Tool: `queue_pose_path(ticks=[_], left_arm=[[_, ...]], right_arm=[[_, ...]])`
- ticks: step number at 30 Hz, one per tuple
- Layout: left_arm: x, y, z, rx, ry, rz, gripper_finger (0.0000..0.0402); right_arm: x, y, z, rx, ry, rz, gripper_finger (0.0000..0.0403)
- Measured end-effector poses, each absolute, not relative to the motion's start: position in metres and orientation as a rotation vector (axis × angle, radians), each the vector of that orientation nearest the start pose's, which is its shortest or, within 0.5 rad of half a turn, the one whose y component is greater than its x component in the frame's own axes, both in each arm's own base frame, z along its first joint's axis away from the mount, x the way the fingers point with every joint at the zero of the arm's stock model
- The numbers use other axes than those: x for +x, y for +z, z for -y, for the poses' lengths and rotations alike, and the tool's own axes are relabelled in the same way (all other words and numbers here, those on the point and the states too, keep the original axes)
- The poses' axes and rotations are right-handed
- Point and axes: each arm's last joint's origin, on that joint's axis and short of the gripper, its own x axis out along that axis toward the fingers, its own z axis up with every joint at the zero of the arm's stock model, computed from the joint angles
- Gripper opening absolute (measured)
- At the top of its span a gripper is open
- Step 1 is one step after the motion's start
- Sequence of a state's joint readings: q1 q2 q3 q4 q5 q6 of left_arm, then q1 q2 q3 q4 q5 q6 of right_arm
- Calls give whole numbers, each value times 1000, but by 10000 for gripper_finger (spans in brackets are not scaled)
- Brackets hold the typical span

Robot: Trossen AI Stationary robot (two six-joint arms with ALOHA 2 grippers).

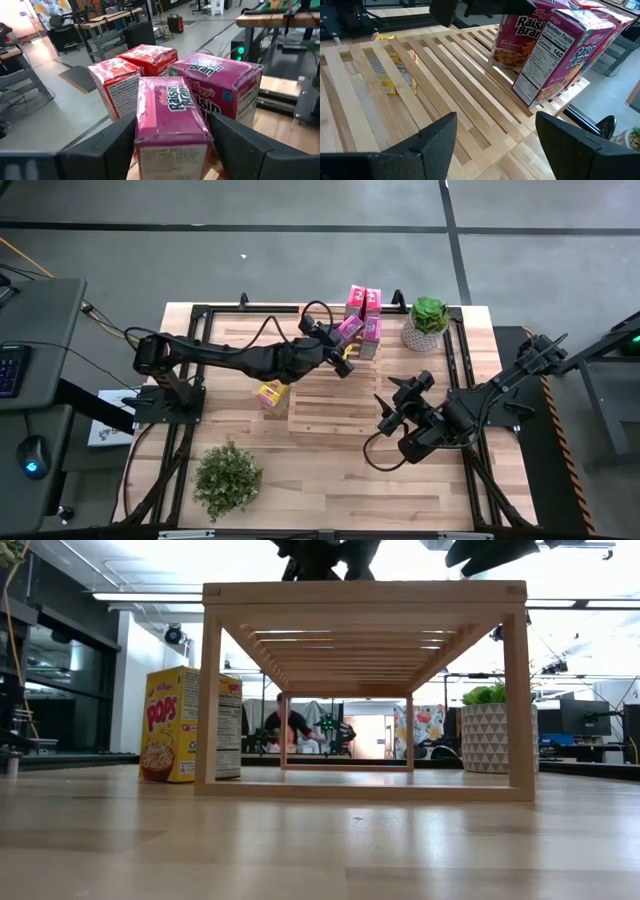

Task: Stack cereal on shelf
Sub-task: Put the purple cereal box on the shelf aligned with the other purple cereal box

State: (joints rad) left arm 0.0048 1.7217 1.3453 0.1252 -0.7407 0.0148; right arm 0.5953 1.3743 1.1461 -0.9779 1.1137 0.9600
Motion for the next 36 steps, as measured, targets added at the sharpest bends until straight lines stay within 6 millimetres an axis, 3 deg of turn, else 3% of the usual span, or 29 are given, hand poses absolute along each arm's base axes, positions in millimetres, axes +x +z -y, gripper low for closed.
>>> queue_pose_path(ticks=[10,16,21,24,28,34,36], left_arm=[[379,335,-13,151,724,-207,239],[355,357,0,225,679,-254,239],[335,362,7,231,655,-339,236],[328,351,7,224,667,-393,213],[320,320,0,217,690,-430,151],[314,282,-26,136,755,-298,29],[314,274,-35,89,734,-245,8]], right_arm=[[221,290,-118,-24,-741,-484,264],[221,290,-118,-26,-741,-486,264],[221,290,-118,-26,-741,-486,264],[221,290,-118,-24,-741,-485,264],[221,290,-118,-24,-741,-484,264],[221,290,-118,-27,-745,-477,264],[221,290,-118,-31,-750,-471,264]])
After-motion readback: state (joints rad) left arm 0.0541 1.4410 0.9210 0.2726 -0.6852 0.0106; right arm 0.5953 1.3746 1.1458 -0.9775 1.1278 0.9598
